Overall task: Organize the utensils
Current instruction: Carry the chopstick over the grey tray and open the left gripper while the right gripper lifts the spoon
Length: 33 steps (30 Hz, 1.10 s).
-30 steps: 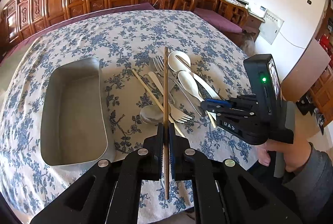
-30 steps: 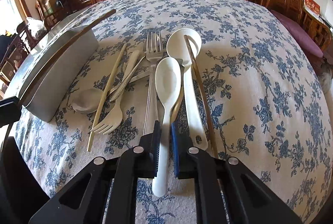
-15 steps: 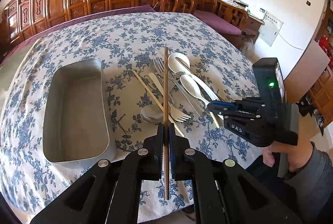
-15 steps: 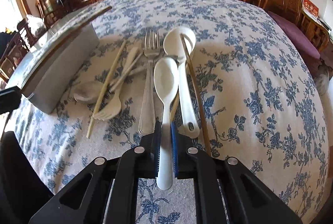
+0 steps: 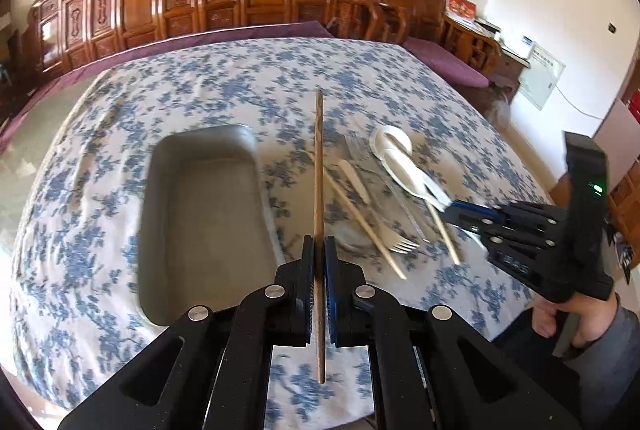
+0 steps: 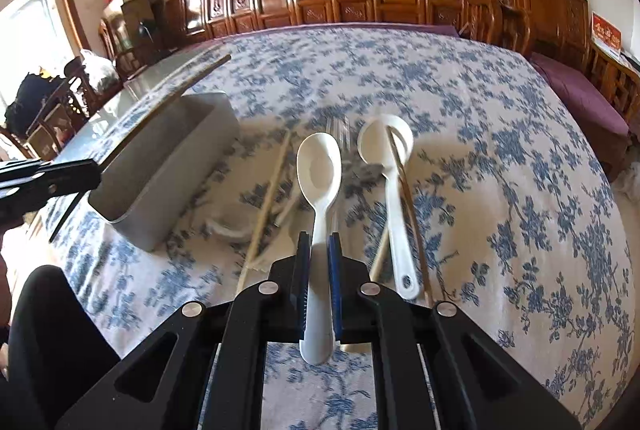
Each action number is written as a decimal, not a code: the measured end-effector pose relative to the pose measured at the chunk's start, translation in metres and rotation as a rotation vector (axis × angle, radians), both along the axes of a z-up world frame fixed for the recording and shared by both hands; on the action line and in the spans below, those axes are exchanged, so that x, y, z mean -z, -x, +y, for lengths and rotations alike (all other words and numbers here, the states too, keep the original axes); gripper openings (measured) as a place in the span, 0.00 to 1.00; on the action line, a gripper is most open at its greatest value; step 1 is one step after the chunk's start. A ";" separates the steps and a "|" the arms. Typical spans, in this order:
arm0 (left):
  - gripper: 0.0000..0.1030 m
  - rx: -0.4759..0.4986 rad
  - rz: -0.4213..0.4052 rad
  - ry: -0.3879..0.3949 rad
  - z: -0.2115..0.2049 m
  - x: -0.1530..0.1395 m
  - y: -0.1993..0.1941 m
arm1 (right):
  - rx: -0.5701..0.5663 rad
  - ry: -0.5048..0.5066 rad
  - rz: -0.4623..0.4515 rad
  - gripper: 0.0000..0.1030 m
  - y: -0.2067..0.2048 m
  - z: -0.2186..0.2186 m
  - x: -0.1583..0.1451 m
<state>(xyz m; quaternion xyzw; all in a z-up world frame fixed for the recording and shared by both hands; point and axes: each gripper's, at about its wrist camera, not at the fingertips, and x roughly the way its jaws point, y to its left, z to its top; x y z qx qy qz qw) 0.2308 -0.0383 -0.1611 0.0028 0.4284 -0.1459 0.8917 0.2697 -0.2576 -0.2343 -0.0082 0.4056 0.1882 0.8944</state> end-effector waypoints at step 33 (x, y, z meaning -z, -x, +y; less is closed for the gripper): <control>0.04 -0.063 0.118 -0.068 0.067 0.051 -0.066 | -0.070 0.003 -0.001 0.11 -0.004 0.040 -0.002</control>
